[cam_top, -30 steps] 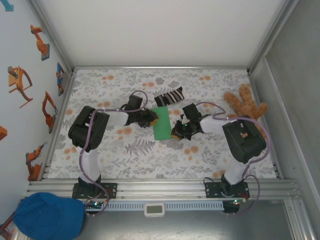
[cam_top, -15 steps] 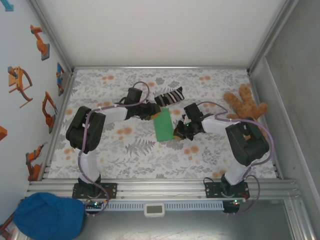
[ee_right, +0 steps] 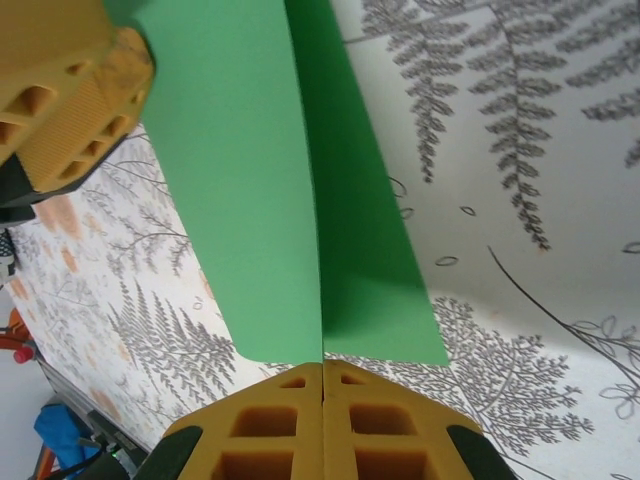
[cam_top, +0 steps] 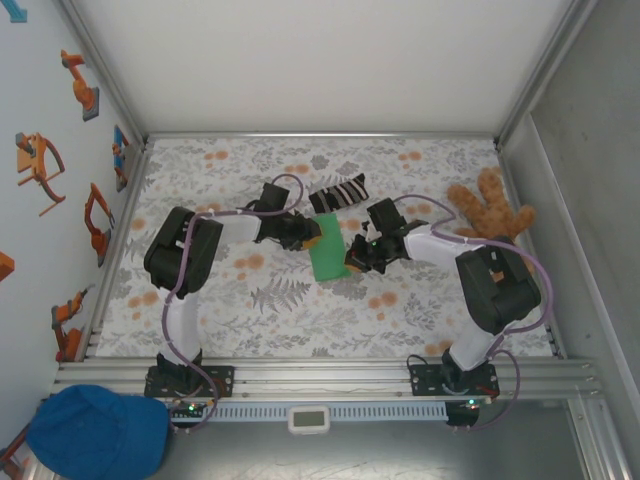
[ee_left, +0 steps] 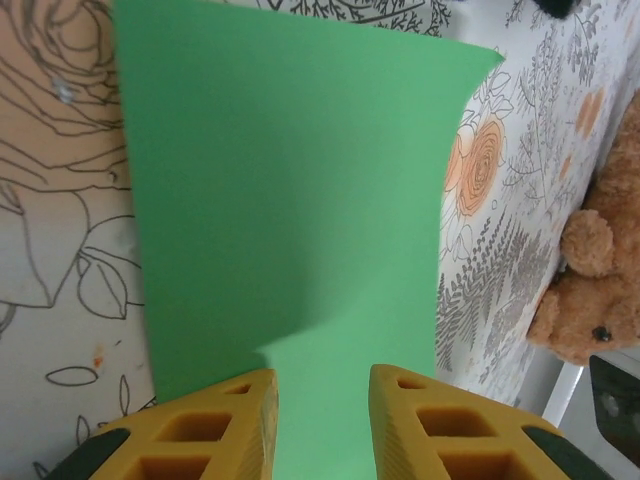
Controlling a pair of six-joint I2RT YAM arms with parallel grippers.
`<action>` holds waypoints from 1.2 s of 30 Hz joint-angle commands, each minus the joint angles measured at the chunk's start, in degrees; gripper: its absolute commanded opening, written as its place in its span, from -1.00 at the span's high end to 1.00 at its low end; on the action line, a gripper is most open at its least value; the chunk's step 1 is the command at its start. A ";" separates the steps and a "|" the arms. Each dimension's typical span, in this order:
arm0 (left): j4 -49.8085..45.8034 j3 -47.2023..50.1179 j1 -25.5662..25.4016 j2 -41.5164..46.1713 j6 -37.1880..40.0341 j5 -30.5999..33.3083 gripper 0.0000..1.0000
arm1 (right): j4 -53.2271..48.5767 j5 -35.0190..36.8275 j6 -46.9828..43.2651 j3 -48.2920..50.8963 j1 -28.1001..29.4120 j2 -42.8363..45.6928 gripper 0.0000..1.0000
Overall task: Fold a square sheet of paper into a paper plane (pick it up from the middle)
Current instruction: Fold the triangle a second time at the center of the table.
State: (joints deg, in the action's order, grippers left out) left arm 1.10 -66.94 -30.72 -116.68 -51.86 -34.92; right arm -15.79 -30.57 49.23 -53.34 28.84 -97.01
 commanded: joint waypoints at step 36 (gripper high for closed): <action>-5.91 0.65 -0.18 -2.32 1.85 3.80 0.71 | 15.81 -0.02 5.99 -8.63 4.56 -12.79 1.00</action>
State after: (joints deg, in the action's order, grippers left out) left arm -0.75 -67.07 -30.98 -116.97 -51.18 -32.80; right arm -2.48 -32.23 53.23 -60.93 32.95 -109.10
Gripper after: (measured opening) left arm 0.151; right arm 0.049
